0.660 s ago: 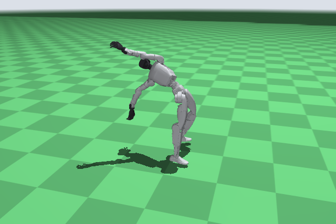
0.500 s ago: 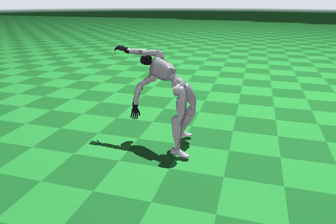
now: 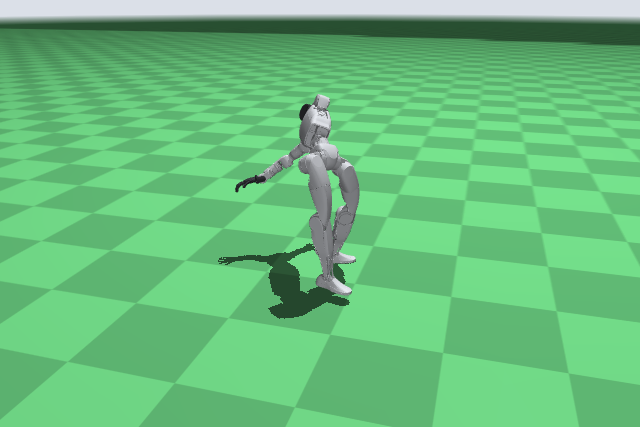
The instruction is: Upper body actions
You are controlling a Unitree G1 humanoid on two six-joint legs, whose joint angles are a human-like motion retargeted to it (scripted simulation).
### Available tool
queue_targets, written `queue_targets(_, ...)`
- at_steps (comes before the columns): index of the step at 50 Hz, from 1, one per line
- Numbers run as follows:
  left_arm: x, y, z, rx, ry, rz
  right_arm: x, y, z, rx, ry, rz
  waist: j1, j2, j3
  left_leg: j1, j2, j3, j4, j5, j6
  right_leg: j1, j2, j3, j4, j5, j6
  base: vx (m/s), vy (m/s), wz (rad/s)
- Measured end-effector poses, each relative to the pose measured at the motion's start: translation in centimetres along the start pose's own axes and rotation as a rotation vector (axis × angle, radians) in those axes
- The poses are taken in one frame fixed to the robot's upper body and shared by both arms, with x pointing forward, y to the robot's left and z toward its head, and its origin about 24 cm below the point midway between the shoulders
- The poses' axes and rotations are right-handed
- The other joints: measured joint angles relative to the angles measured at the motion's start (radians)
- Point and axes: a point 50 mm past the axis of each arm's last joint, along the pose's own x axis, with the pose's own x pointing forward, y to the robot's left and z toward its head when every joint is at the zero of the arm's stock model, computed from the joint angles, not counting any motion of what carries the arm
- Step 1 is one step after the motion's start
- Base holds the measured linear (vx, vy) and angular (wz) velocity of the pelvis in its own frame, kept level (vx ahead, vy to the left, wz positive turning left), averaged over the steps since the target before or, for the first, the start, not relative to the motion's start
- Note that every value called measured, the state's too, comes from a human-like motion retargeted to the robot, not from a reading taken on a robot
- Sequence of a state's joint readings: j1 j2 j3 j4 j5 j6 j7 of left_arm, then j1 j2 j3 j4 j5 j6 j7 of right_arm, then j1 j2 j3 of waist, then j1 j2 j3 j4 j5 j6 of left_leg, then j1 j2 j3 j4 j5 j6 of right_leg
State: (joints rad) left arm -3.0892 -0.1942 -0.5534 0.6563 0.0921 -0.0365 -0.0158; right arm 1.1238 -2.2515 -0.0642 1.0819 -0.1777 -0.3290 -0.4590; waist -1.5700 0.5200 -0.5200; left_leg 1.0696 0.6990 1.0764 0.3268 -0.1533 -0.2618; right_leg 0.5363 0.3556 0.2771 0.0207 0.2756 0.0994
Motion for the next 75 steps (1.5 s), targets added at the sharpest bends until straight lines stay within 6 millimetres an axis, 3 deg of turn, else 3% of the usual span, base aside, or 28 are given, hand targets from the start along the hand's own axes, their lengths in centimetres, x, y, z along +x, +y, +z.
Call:
queue_targets(5,0.3,-5.9,2.5,0.128,-0.081,-0.168,-0.6,-0.9,-2.3,0.034,0.109,-0.066,0.0,0.0,0.0,0.046,-0.022,-0.002,-0.054,0.003,0.0,0.009,0.031,0.024,-0.002,-0.007,-0.001,0.01,0.36,-0.15)
queue_targets(7,-0.1,-10.4,3.3,0.271,-0.113,-0.285,-1.5,-1.4,-4.3,0.049,0.197,-0.12,0.0,0.0,0.0,0.034,0.002,0.004,-0.091,0.028,0.0,-0.021,0.067,0.006,-0.012,0.008,-0.013,0.06,0.28,0.17)
queue_targets(8,-0.2,-10.9,3.6,0.28,-0.121,-0.3,-1.5,-1.4,-4.4,0.052,0.201,-0.128,0.0,0.0,0.0,0.037,-0.01,0.0,-0.091,0.023,0.0,-0.012,0.055,0.008,-0.011,-0.003,-0.008,0.04,0.19,0.16)
queue_targets(10,-0.8,-15.1,4.2,0.399,-0.133,-0.386,-2.6,-2.0,-6.1,0.067,0.278,-0.189,0.0,0.0,0.0,-0.004,0.022,0.004,-0.121,0.051,0.0,-0.057,0.081,-0.021,-0.026,0.01,-0.022,0.01,0.14,0.18)
queue_targets(12,-1.1,-16.7,4.9,0.433,-0.149,-0.43,-2.7,-2.1,-6.3,0.075,0.28,-0.216,0.0,0.0,0.0,-0.017,0.009,-0.022,-0.127,0.045,0.0,-0.057,0.066,-0.026,-0.027,-0.004,-0.017,0.02,0.12,0.19)
queue_targets(13,-1.6,-18.9,5.4,0.5,-0.16,-0.484,-3.2,-2.4,-6.7,0.083,0.294,-0.266,0.0,0.0,0.0,-0.06,0.032,-0.037,-0.141,0.055,0.0,-0.098,0.085,-0.049,-0.038,0.006,-0.025,0.02,-0.01,0.35)
queue_targets(15,-2.1,-20.2,5.3,0.584,-0.163,-0.502,-3.8,-2.8,-7.3,0.095,0.303,-0.348,0.0,0.0,0.0,-0.12,0.057,-0.074,-0.151,0.063,0.0,-0.139,0.094,-0.086,-0.046,0.006,-0.029,0.06,-0.01,0.56)
queue_targets(23,-2.6,-20.9,5.1,0.609,-0.194,-0.537,-5.3,-3.4,-7.9,0.036,0.282,-0.523,0.0,0.0,0.0,-0.283,0.138,-0.218,-0.098,0.054,0.0,-0.188,0.088,-0.2,-0.053,-0.008,-0.034,0.01,0.06,0.62)
queue_targets(27,-2.4,-20.7,5.1,0.598,-0.185,-0.525,-5.1,-3.2,-7.4,0.029,0.245,-0.52,0.0,0.0,0.0,-0.292,0.098,-0.258,-0.057,0.036,0.0,-0.139,0.021,-0.204,-0.036,-0.04,-0.017,-0.06,0.01,0.32)
queue_targets(31,-1.3,-18.8,4.0,0.484,-0.064,-0.418,-4.6,-2.4,-6.4,-0.033,0.157,-0.458,0.0,0.0,0.0,-0.316,0.12,-0.281,0.01,0.019,0.0,-0.116,0.008,-0.213,-0.035,-0.033,-0.015,-0.16,-0.05,0.25)
queue_targets(32,-1.1,-18.0,3.3,0.464,-0.033,-0.389,-4.4,-2.1,-6.0,-0.042,0.13,-0.438,0.0,0.0,0.0,-0.317,0.118,-0.285,0.031,0.012,0.0,-0.103,-0.002,-0.21,-0.032,-0.035,-0.013,-0.1,-0.01,0.16)
queue_targets(33,-0.7,-15.9,1.5,0.431,0.034,-0.324,-4.1,-1.6,-5.3,-0.063,0.084,-0.397,0.0,0.0,0.0,-0.319,0.138,-0.286,0.065,0.001,0.0,-0.093,0.004,-0.208,-0.033,-0.028,-0.014,-0.11,0.0,0.13)
queue_targets(35,-0.6,-14.2,0.2,0.413,0.087,-0.27,-3.8,-1.0,-4.5,-0.077,0.034,-0.353,0.0,0.0,0.0,-0.317,0.12,-0.286,0.102,-0.013,0.0,-0.066,-0.03,-0.196,-0.027,-0.038,-0.006,-0.09,-0.04,0.03)
queue_targets(37,-1.1,-6.7,-5.0,0.411,0.255,-0.087,-3.6,0.3,-3.7,-0.135,-0.04,-0.22,0.0,0.0,0.0,-0.305,0.143,-0.283,0.149,-0.024,0.0,-0.034,-0.03,-0.186,-0.03,-0.027,-0.008,-0.11,0.0,0.22)
queue_targets(41,-6.0,7.5,-11.5,0.361,0.554,0.202,-4.0,3.0,-3.0,-0.309,-0.138,0.064,0.0,0.0,0.0,-0.313,0.161,-0.315,0.218,-0.042,0.0,0.029,-0.056,-0.197,-0.039,-0.029,-0.004,-0.05,-0.05,0.58)
queue_targets(44,-11.6,15.0,-14.5,0.17,0.773,0.392,-4.6,5.0,-2.7,-0.437,-0.199,0.234,0.0,0.0,0.0,-0.332,0.139,-0.37,0.244,-0.046,0.0,0.085,-0.103,-0.223,-0.045,-0.046,0.0,0.04,-0.04,0.89)
queue_targets(48,-18.7,20.3,-16.7,-0.117,0.949,0.596,-6.1,7.5,-2.1,-0.602,-0.337,0.402,0.0,0.0,0.0,-0.364,0.075,-0.45,0.261,-0.047,0.0,0.153,-0.188,-0.26,-0.054,-0.075,0.007,0.07,-0.07,0.69)
queue_targets(52,-25.1,23.0,-17.7,-0.207,1.072,0.772,-7.6,9.3,-1.8,-0.741,-0.472,0.502,0.0,0.0,0.0,-0.4,-0.008,-0.524,0.275,-0.054,0.0,0.207,-0.281,-0.301,-0.065,-0.104,0.018,0.08,0.03,0.49)
queue_targets(55,-32.3,21.8,-19.9,-0.279,1.264,0.883,-8.9,10.4,-2.0,-0.859,-0.576,0.573,0.0,0.0,0.0,-0.432,-0.085,-0.589,0.288,-0.064,0.0,0.247,-0.358,-0.344,-0.074,-0.124,0.032,0.15,-0.22,0.54)
queue_targets(57,-36.8,19.6,-21.2,-0.368,1.378,0.94,-9.7,10.7,-2.5,-0.954,-0.638,0.602,0.0,0.0,0.0,-0.455,-0.138,-0.631,0.298,-0.071,0.0,0.273,-0.405,-0.375,-0.083,-0.135,0.043,0.23,-0.47,0.58)
queue_targets(61,-45.1,13.5,-22.6,-0.596,1.552,1.112,-11.0,10.9,-3.7,-1.144,-0.764,0.621,0.0,0.0,0.0,-0.516,-0.243,-0.709,0.321,-0.082,0.0,0.316,-0.493,-0.426,-0.101,-0.15,0.064,0.36,-0.67,0.62)
queue_targets(65,-51.4,7.0,-22.3,-0.779,1.665,1.338,-11.7,11.1,-4.2,-1.237,-0.828,0.633,0.0,0.0,0.0,-0.587,-0.33,-0.756,0.336,-0.092,0.0,0.311,-0.562,-0.464,-0.106,-0.161,0.082,0.58,-0.63,0.51)
queue_targets(70,-55.0,2.0,-21.3,-0.912,1.631,1.616,-12.0,11.7,-4.5,-1.341,-0.818,0.679,0.0,0.0,0.0,-0.692,-0.468,-0.817,0.313,-0.089,0.0,0.265,-0.674,-0.544,-0.106,-0.179,0.114,0.66,-0.57,0.45)
queue_targets(75,-55.1,2.2,-21.1,-0.73,1.537,1.825,-13.6,14.3,-4.1,-1.664,-0.859,0.73,0.0,0.0,0.0,-0.702,-0.569,-0.851,0.231,-0.05,0.0,0.255,-0.745,-0.614,-0.1,-0.187,0.131,0.05,-0.03,0.27)
